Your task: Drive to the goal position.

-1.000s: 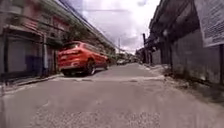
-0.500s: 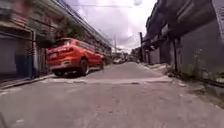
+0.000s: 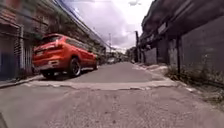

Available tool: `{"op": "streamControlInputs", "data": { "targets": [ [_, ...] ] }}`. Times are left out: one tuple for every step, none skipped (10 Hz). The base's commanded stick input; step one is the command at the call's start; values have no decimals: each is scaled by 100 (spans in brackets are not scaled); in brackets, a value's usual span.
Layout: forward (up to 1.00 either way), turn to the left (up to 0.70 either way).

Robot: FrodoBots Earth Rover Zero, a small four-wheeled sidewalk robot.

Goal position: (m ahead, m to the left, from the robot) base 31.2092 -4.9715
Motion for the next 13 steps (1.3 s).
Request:
{"op": "streamControlInputs", "data": {
  "targets": [
    [100,0],
    [100,0],
    [100,0],
    [100,0],
    [100,0],
    [100,0],
    [100,0],
    [100,0],
    [100,0],
    [100,0],
    [100,0],
    [100,0],
    [100,0]
  ]
}}
